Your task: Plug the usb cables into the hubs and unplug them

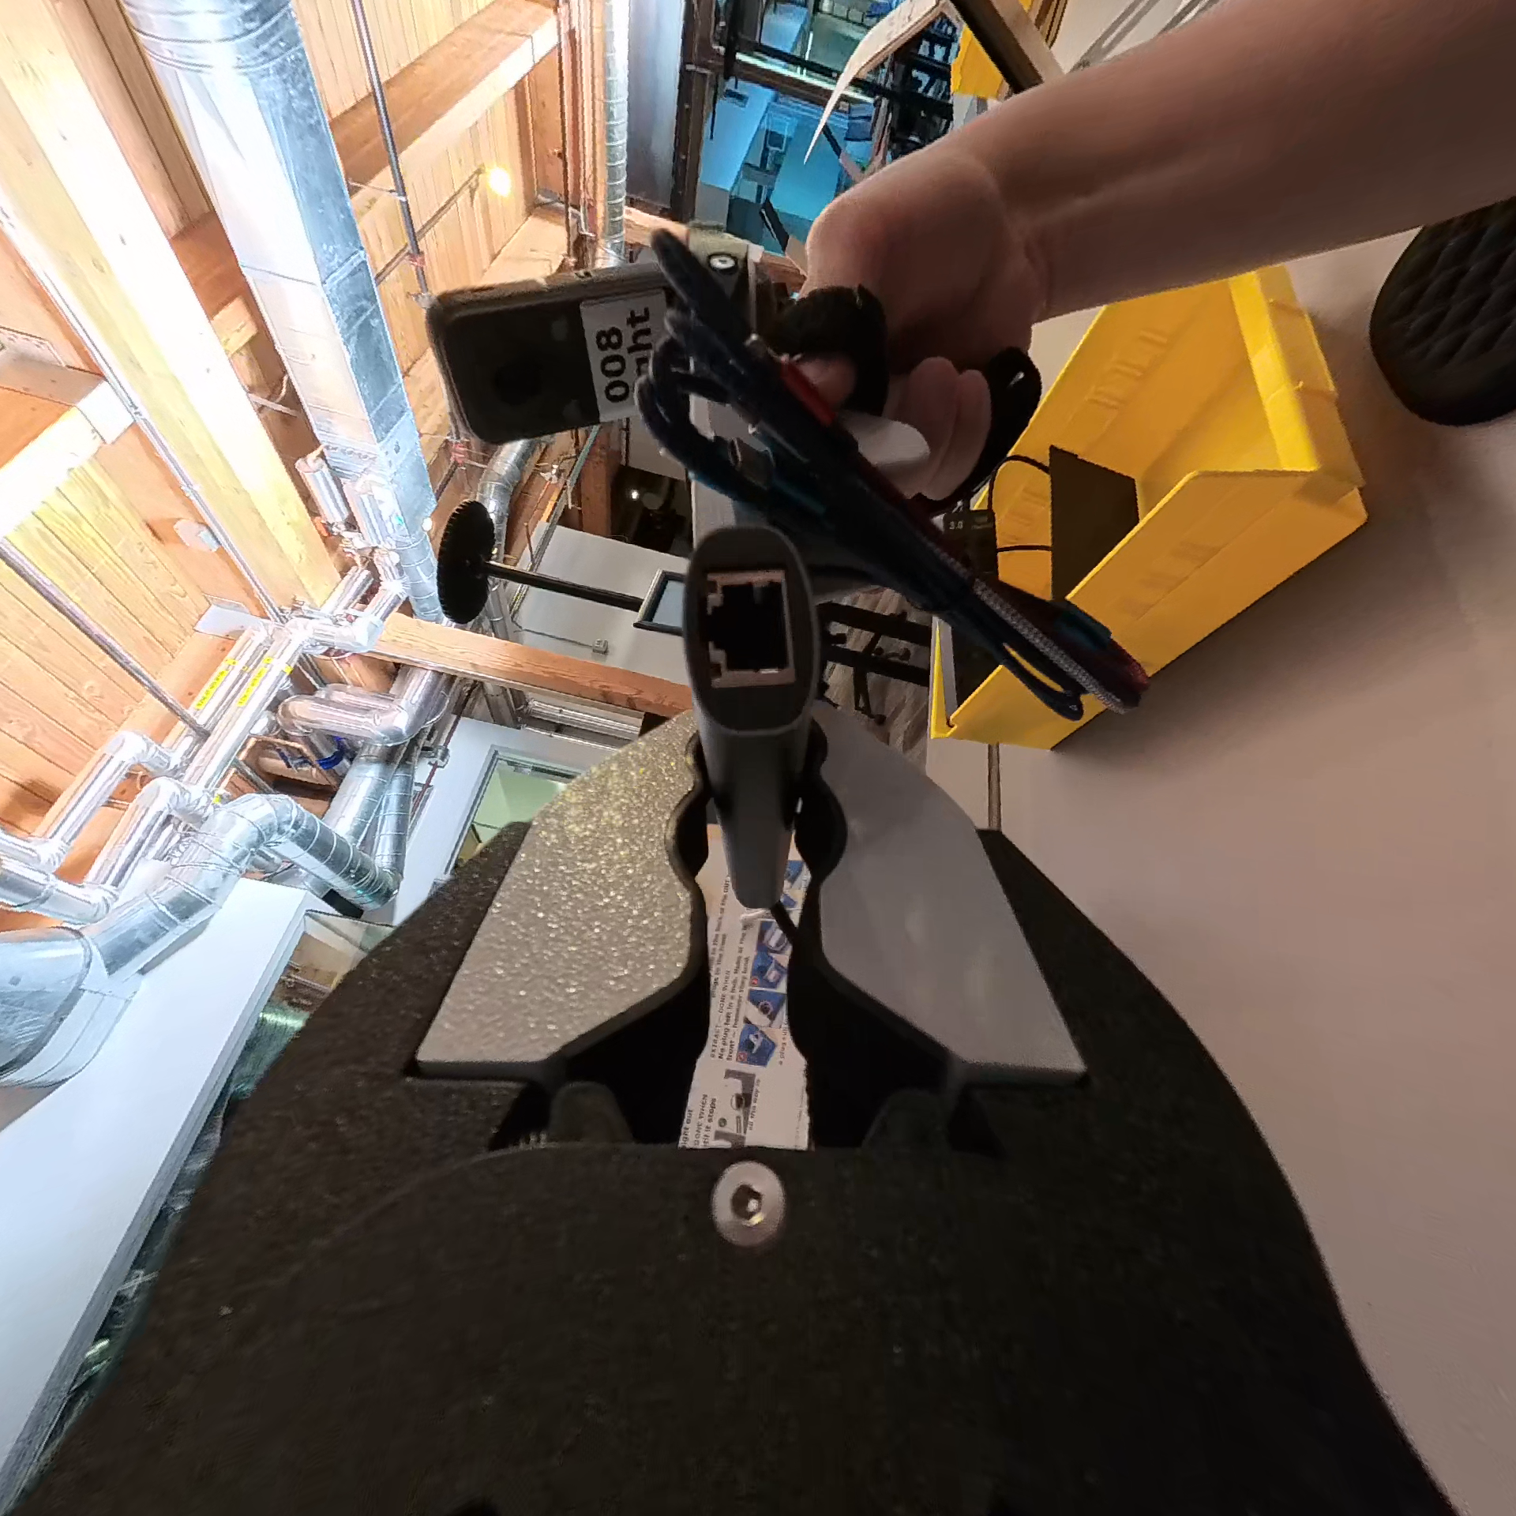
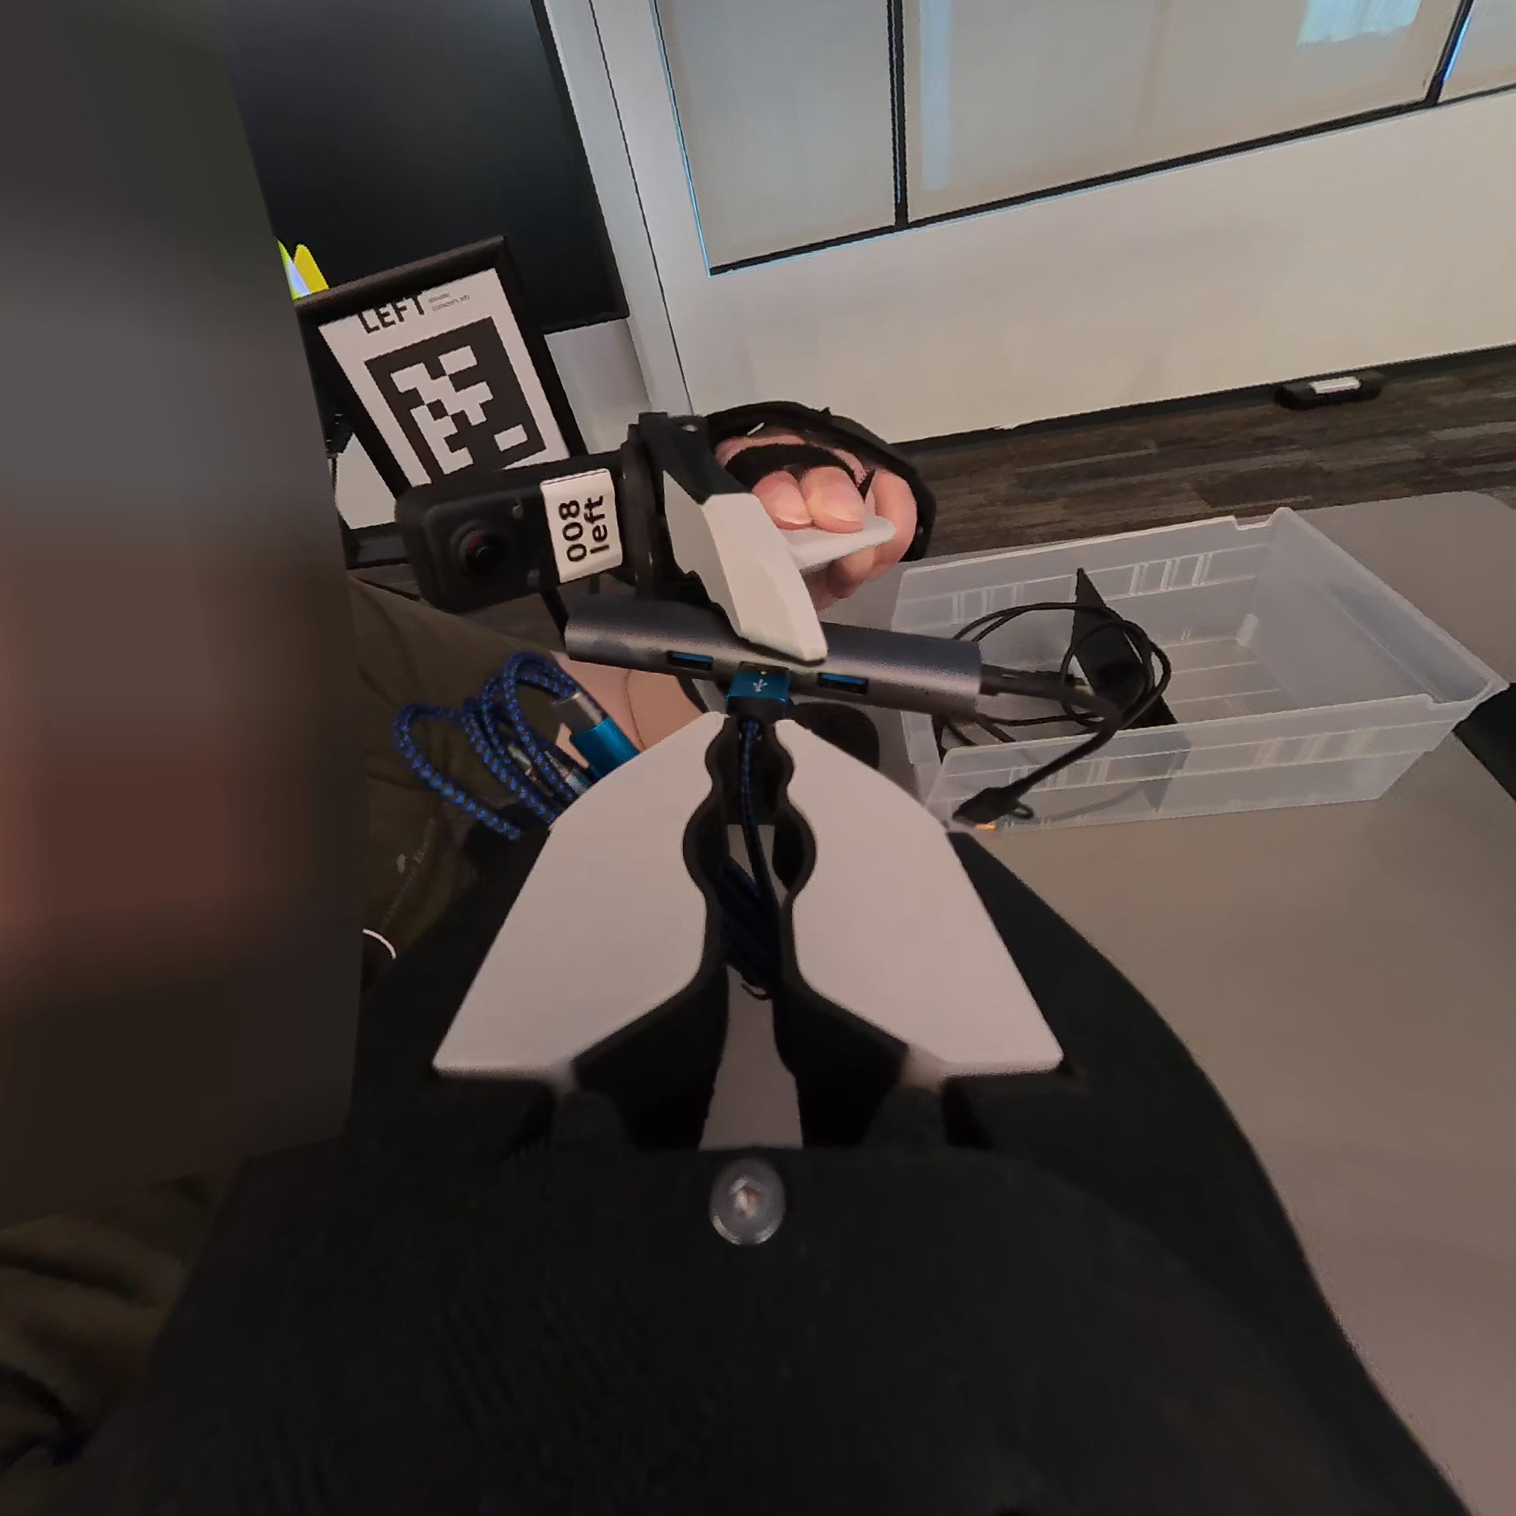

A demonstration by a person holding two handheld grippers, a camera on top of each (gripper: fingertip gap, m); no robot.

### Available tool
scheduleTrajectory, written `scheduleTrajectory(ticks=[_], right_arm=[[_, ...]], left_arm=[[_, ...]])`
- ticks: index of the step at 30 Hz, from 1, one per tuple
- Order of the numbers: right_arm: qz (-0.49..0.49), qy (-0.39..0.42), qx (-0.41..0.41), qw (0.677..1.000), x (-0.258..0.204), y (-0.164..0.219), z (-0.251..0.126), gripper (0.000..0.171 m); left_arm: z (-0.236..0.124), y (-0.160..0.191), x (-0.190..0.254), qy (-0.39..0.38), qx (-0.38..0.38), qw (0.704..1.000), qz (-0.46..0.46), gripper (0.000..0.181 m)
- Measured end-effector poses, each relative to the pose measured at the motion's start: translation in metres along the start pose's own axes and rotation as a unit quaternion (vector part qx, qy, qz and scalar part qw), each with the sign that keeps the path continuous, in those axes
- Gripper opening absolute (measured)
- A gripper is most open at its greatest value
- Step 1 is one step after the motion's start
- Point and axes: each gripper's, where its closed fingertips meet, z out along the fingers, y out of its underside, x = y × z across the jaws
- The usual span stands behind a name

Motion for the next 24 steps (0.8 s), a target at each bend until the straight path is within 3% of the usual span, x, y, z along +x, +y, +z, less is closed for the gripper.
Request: scheduleTrajectory(ticks=[12,18,24], right_arm=[[0.020,-0.036,-0.001,0.999,0.000,0.004,-0.002,0.005],[0.023,-0.113,-0.009,0.993,-0.019,0.009,0.009,0.002],[-0.014,-0.041,-0.019,0.999,-0.006,0.008,0.007,0.003]], left_arm=[[0.002,-0.001,0.007,0.020,0.010,1.000,-0.018,0.017],[0.006,0.002,0.006,0.011,0.010,0.999,-0.031,0.017],[0.007,0.008,0.002,-0.001,0.001,1.000,-0.029,0.017]])
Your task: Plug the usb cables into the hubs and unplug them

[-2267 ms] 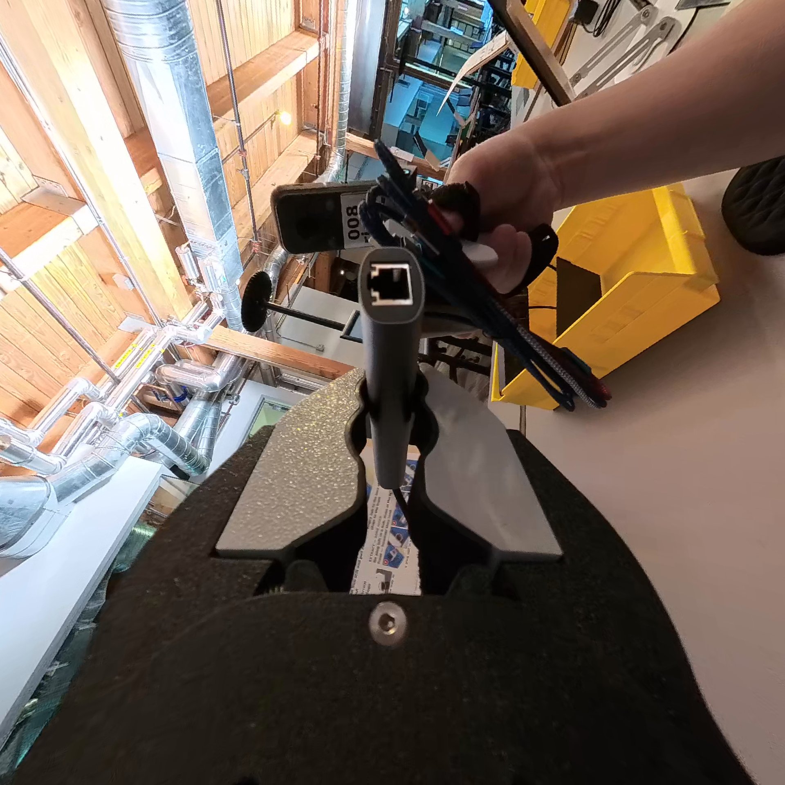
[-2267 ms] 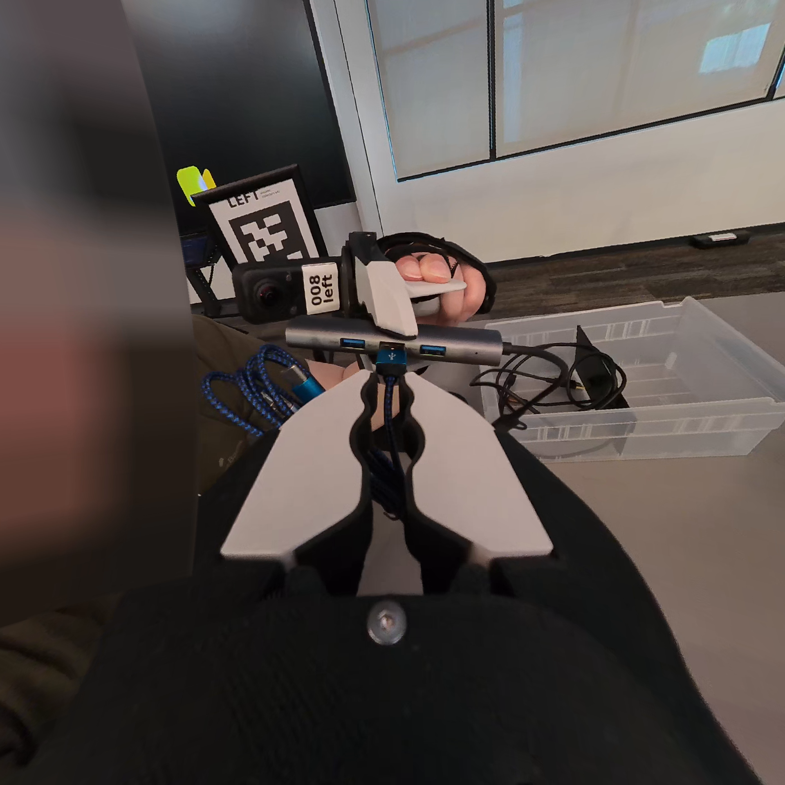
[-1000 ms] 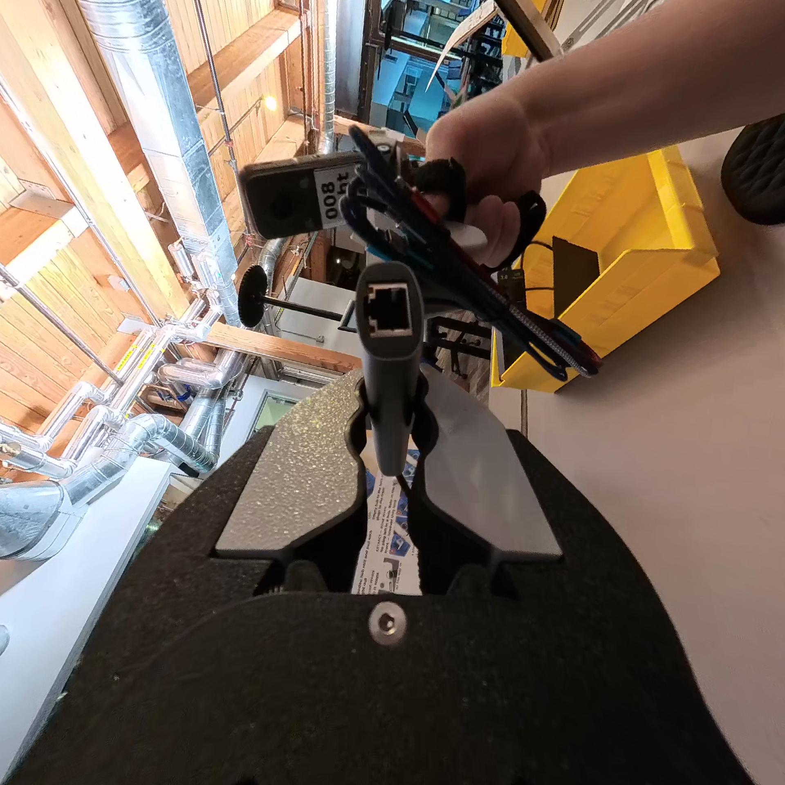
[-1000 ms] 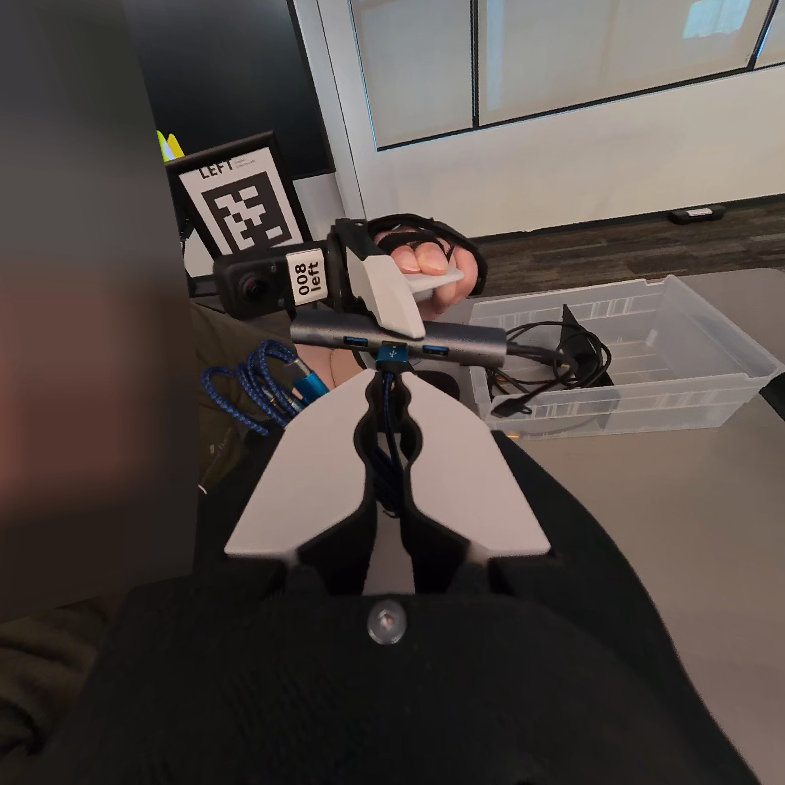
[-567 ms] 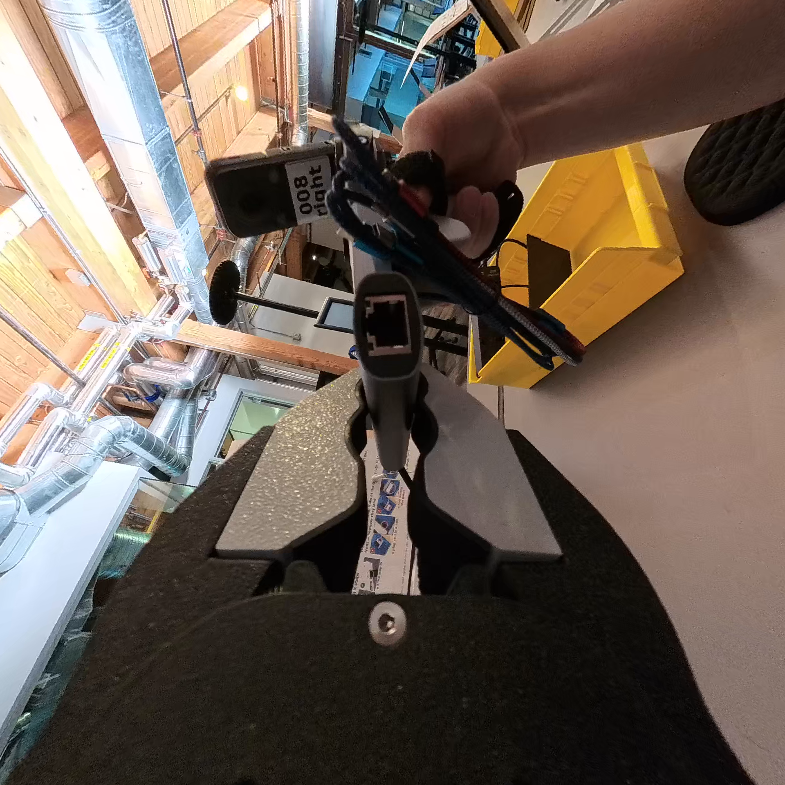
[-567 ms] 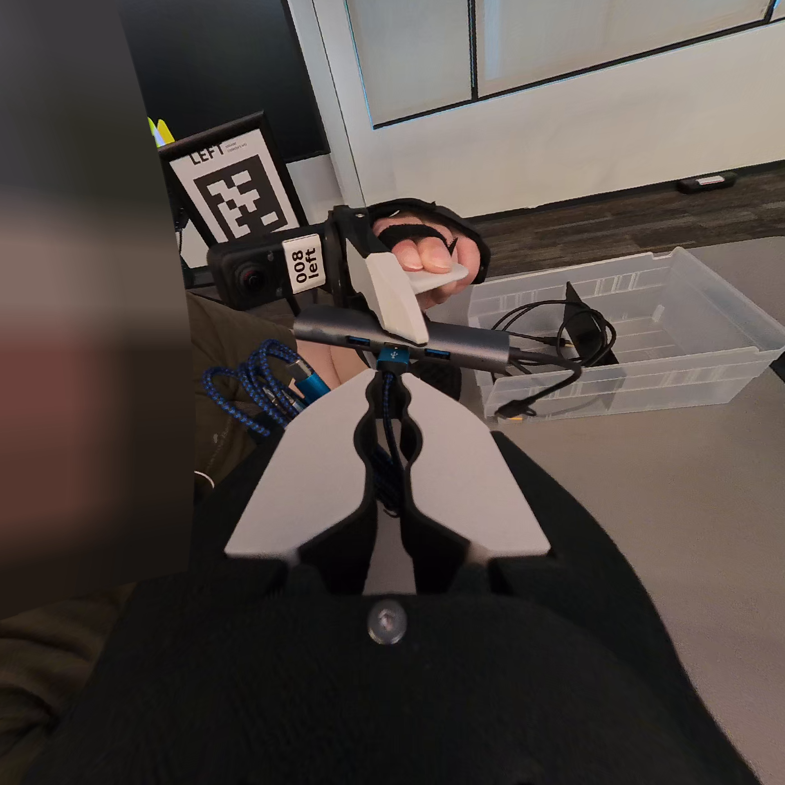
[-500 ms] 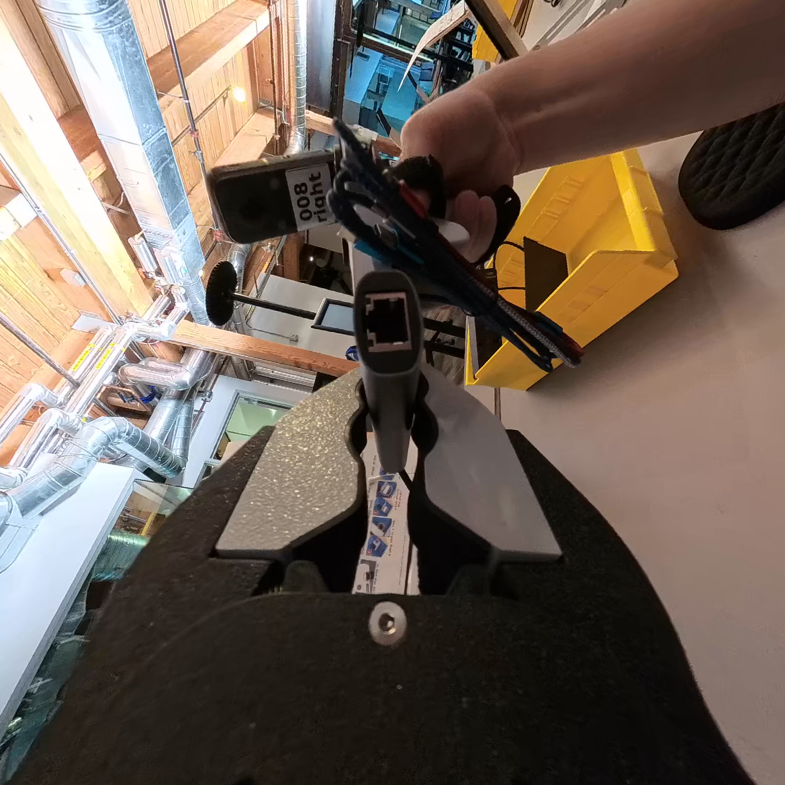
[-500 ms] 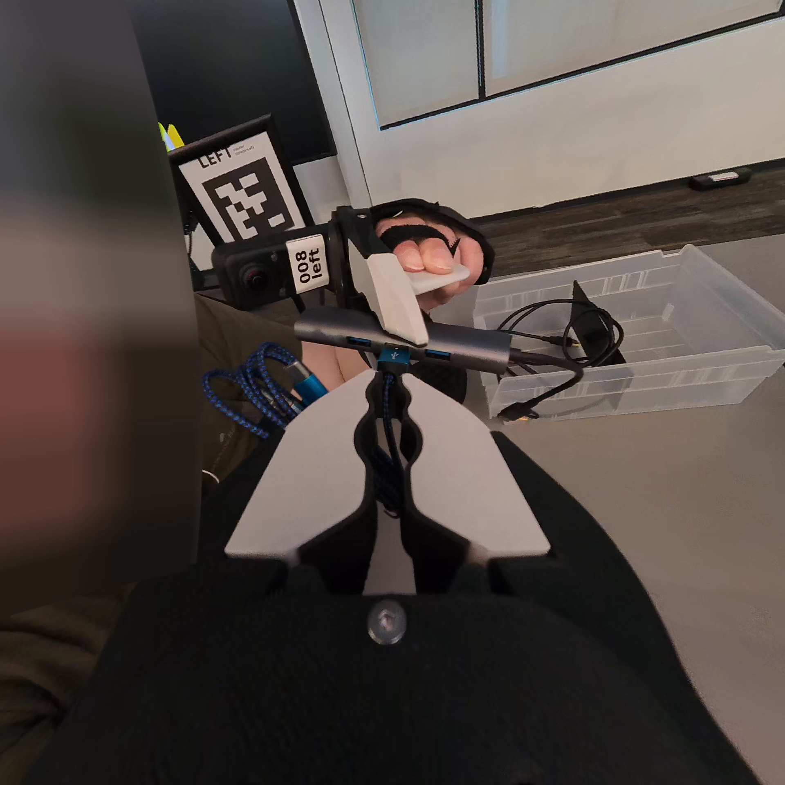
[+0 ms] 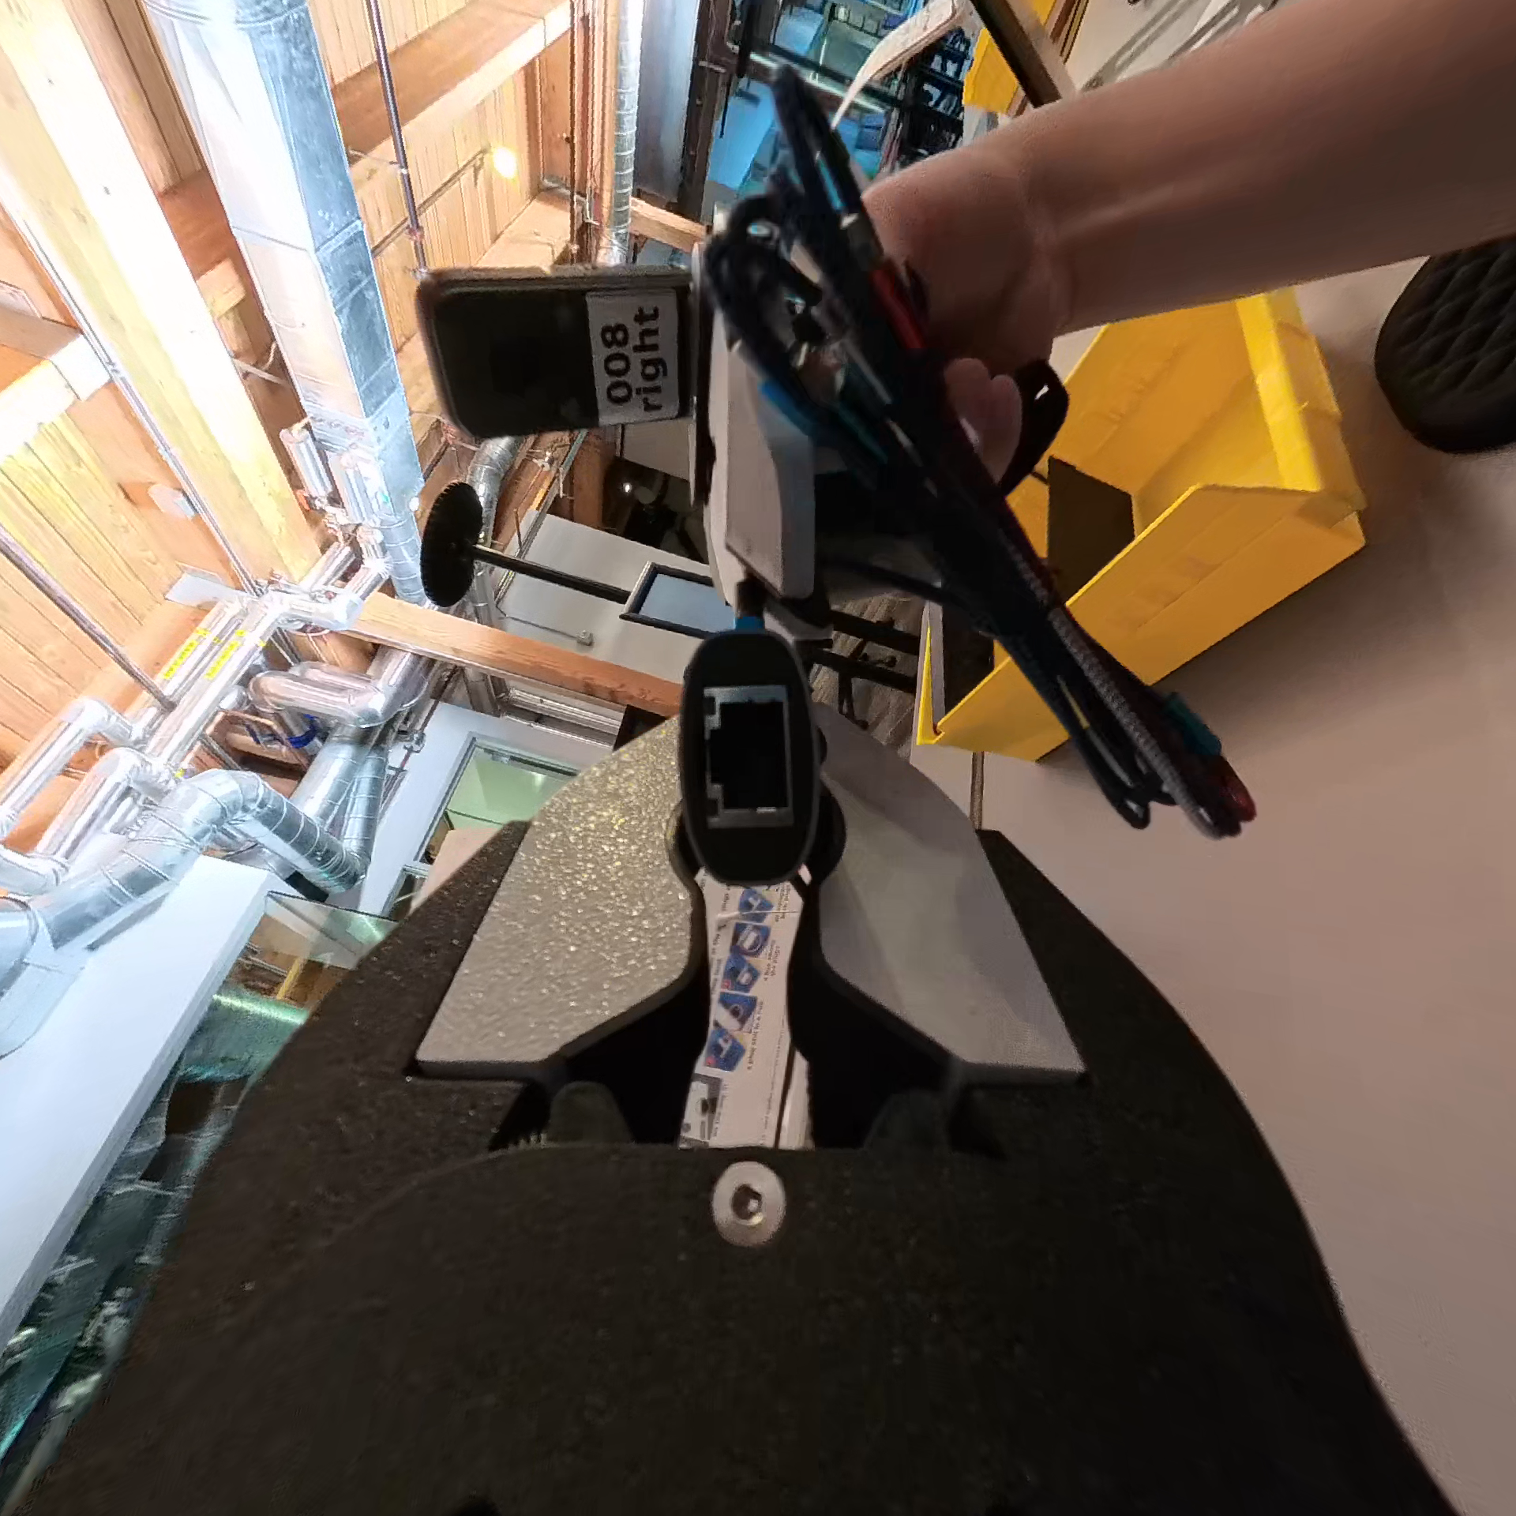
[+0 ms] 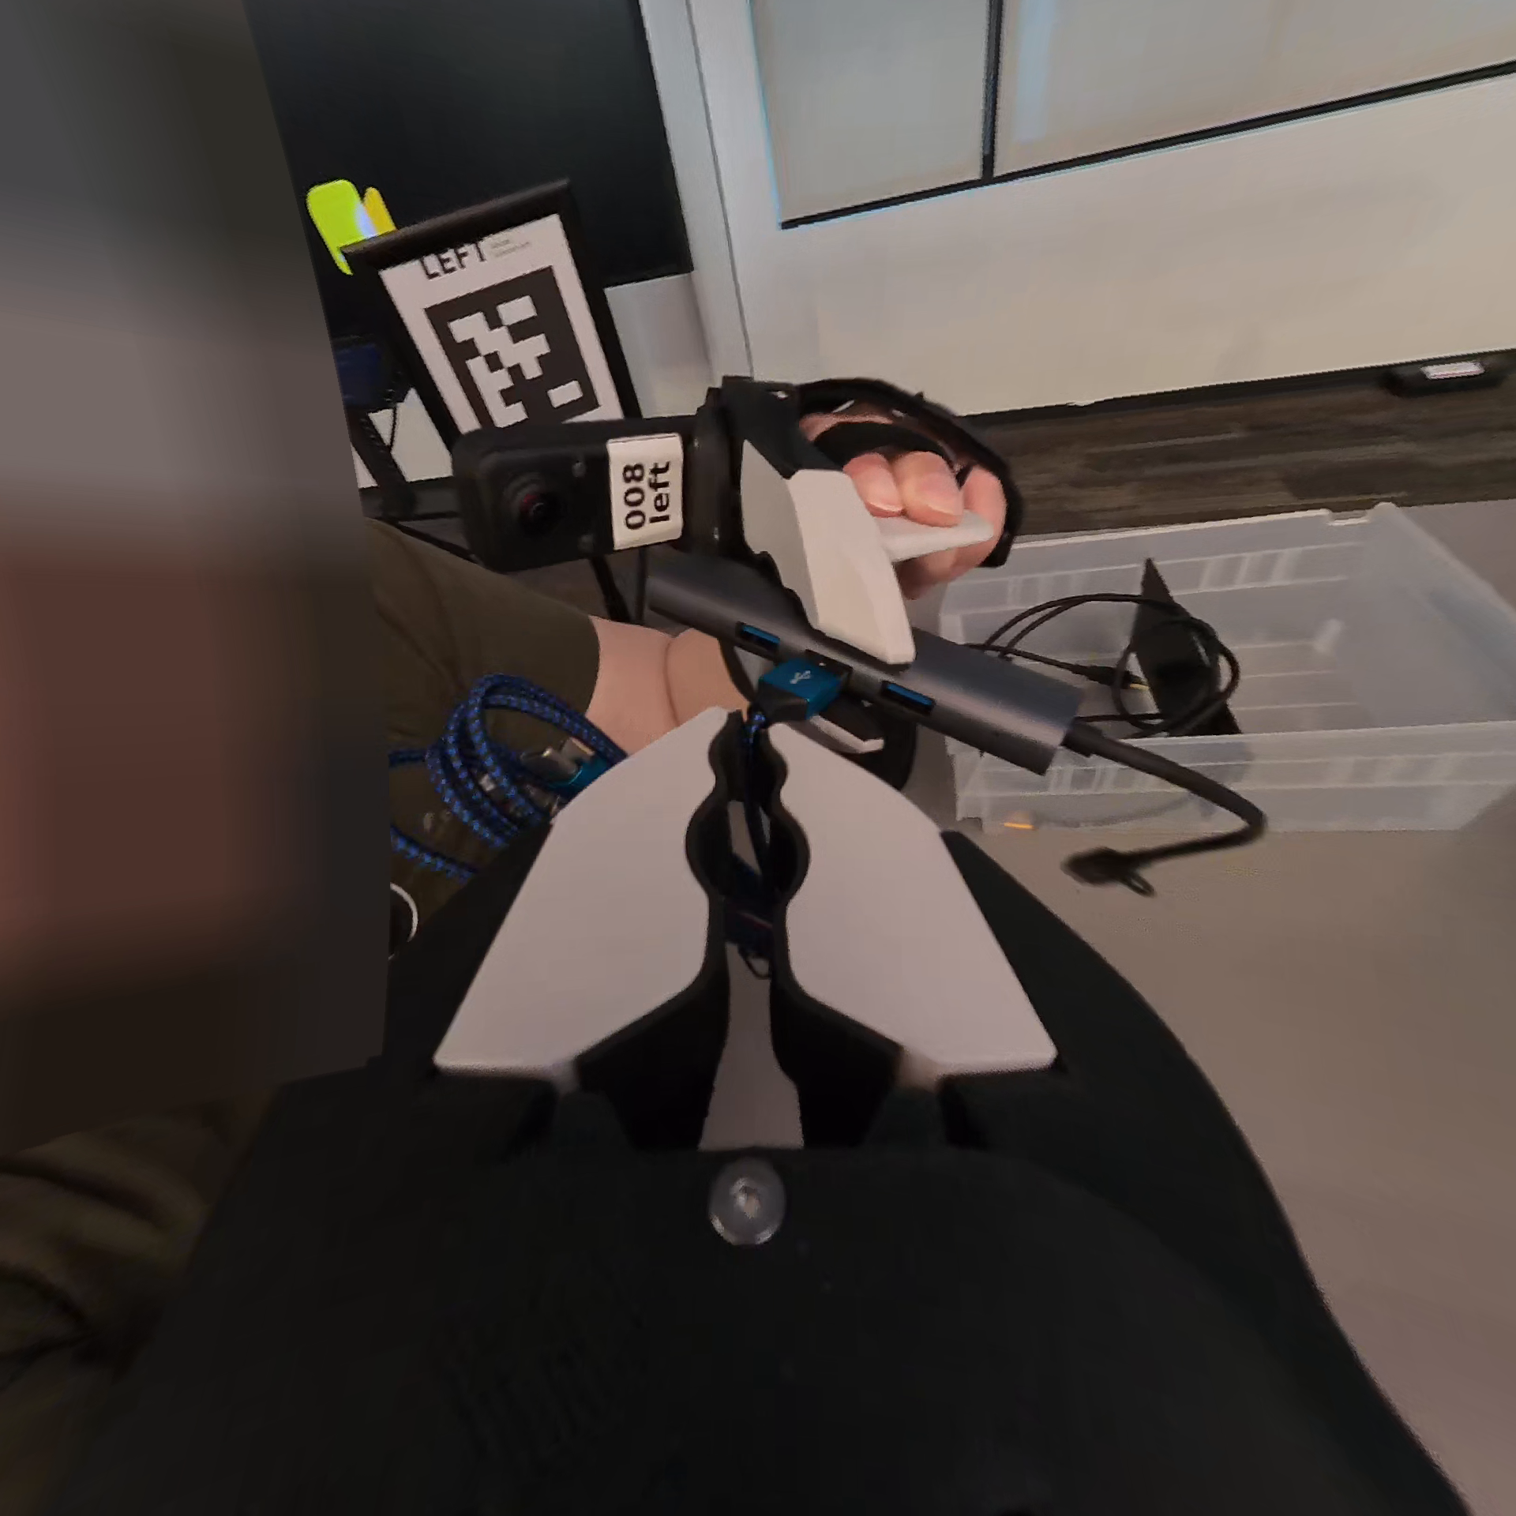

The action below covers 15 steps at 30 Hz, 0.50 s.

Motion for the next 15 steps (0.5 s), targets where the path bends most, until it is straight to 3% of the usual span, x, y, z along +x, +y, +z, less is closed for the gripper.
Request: scheduleTrajectory(ticks=[5,10,15], right_arm=[[-0.077,0.117,0.011,0.990,0.022,-0.009,-0.011,0.004],[-0.197,0.180,0.015,0.964,0.024,-0.018,-0.011,0.011],[-0.197,0.164,0.023,0.966,0.021,-0.018,-0.009,0.017]], left_arm=[[0.000,0.005,-0.009,-0.011,-0.019,0.999,-0.030,0.017],[-0.002,0.003,-0.012,-0.012,-0.008,0.999,-0.046,0.017],[-0.002,0.002,-0.011,-0.016,-0.014,0.999,-0.030,0.017]])
